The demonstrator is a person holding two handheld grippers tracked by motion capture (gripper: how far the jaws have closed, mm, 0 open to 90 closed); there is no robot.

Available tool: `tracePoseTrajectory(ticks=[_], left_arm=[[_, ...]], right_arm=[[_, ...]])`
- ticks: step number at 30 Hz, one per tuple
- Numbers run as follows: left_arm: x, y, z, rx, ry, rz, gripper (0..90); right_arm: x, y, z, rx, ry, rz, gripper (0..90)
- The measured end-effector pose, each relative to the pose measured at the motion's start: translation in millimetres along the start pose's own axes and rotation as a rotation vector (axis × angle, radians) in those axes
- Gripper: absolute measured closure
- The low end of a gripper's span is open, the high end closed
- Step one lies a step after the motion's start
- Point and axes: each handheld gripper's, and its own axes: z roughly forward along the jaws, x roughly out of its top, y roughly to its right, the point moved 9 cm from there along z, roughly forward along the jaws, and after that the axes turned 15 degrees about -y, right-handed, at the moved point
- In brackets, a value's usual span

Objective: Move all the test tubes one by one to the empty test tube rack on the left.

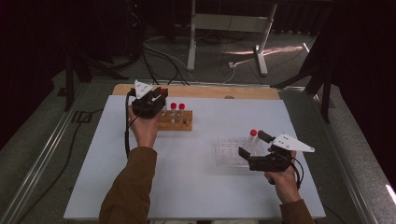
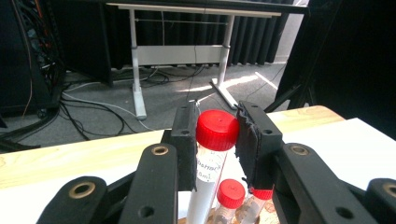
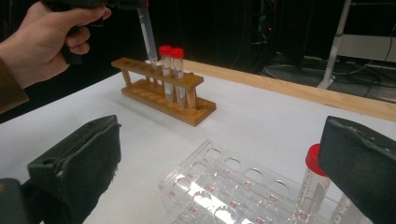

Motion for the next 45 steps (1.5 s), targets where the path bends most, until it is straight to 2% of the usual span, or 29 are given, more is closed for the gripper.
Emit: tracePoseTrajectory(ticks=[13, 28, 45], left_arm=[[-13.7, -2.8, 10.5, 0.023, -0.033, 0.002, 70.7], [-33.0, -7.5, 19.4, 0.021, -0.060, -0.029, 70.6], [-52.9, -9.3, 28.7, 0.024, -0.099, -0.026, 70.5]], right_arm=[[-0.7, 0.9, -0.1, 0.000, -0.004, 0.004, 0.0], [-0.5, 0.9, -0.4, -0.002, -0.004, -0.001, 0.0], [-0.7, 0.9, -0.4, 0.000, -0.004, -0.001, 0.0]])
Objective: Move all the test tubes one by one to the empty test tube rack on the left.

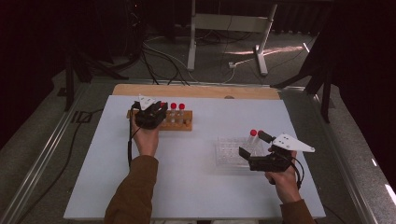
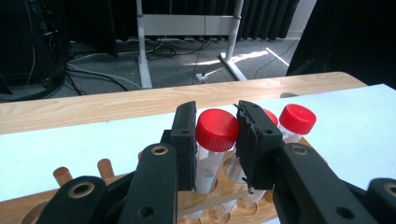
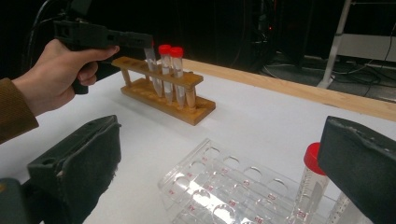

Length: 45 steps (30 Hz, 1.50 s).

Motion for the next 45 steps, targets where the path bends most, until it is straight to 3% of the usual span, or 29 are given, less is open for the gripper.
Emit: tracePoseTrajectory(ticks=[17, 26, 33, 36, 45], left_arm=[[-5.3, -1.7, 3.6, -0.009, -0.020, 0.004, 68.3], [3.1, 4.4, -16.0, -0.066, 0.038, 0.018, 41.8], [3.2, 11.3, -31.5, -0.105, 0.030, 0.041, 18.2], [0.9, 16.5, -39.1, -0.120, 0.030, 0.063, 16.3], [-9.4, 33.1, -61.9, -0.233, 0.035, 0.070, 1.6]], right_arm=[[0.4, 0.5, -0.9, 0.003, 0.004, 0.003, 0.0], [0.2, 4.5, -2.1, -0.006, 0.009, 0.012, 0.0], [-0.2, 7.1, -1.6, -0.026, 0.010, 0.008, 0.0], [-0.6, 8.3, -0.1, -0.034, 0.006, 0.005, 0.0], [-4.3, 23.0, 0.9, -0.055, 0.003, 0.029, 0.0]])
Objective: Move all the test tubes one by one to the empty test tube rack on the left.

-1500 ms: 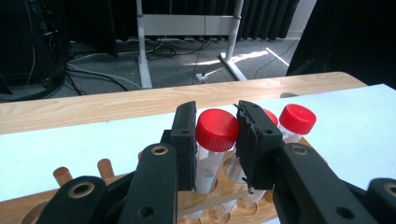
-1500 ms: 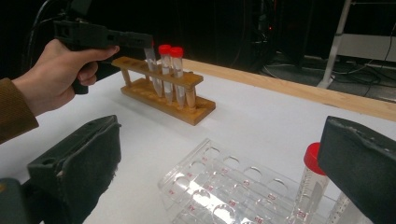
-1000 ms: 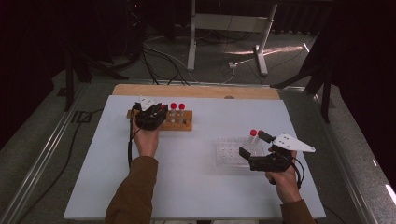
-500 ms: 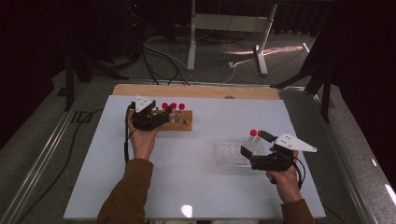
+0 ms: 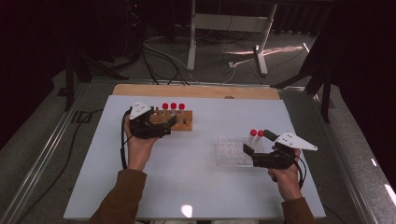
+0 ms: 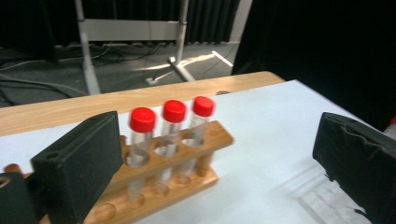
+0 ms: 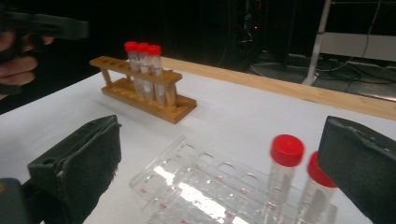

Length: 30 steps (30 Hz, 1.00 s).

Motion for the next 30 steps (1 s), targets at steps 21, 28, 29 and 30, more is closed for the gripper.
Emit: tracePoseTrajectory(ticks=[21, 28, 29, 30], left_arm=[[-30.3, 6.4, -27.2, -0.022, 0.031, -0.003, 0.5], [-30.7, 9.2, -27.5, -0.030, 0.037, -0.009, 0.5], [-30.9, 9.9, -27.8, -0.035, 0.037, -0.012, 0.5], [-31.1, 11.0, -28.2, -0.038, 0.037, -0.009, 0.5]], right_arm=[[-17.4, 55.5, 9.4, -0.058, -0.037, 0.060, 28.7], [-30.4, 63.3, 18.6, -0.090, -0.081, 0.030, 51.2], [-32.8, 64.2, 20.2, -0.094, -0.087, 0.029, 53.5], [-34.8, 65.3, 21.7, -0.098, -0.094, 0.029, 55.5]])
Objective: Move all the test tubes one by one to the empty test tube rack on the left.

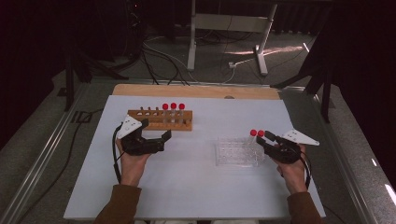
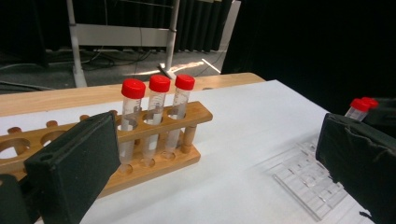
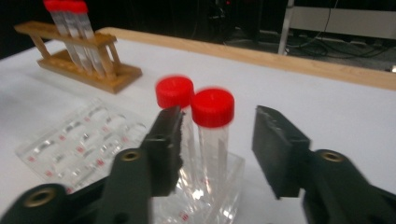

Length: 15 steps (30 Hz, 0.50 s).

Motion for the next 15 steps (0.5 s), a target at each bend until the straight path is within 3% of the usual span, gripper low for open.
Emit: tracePoseTrajectory(ticks=[8, 15], left_arm=[[0.8, 2.4, -3.9, -0.006, 0.011, 0.000, 0.5], [2.7, 2.2, -7.0, -0.027, 0.023, -0.033, 0.5]], right_arm=[[-4.9, 0.3, 9.2, -0.011, -0.019, -0.006, 67.5], [-3.9, -3.0, 14.5, -0.027, -0.013, -0.022, 73.6]])
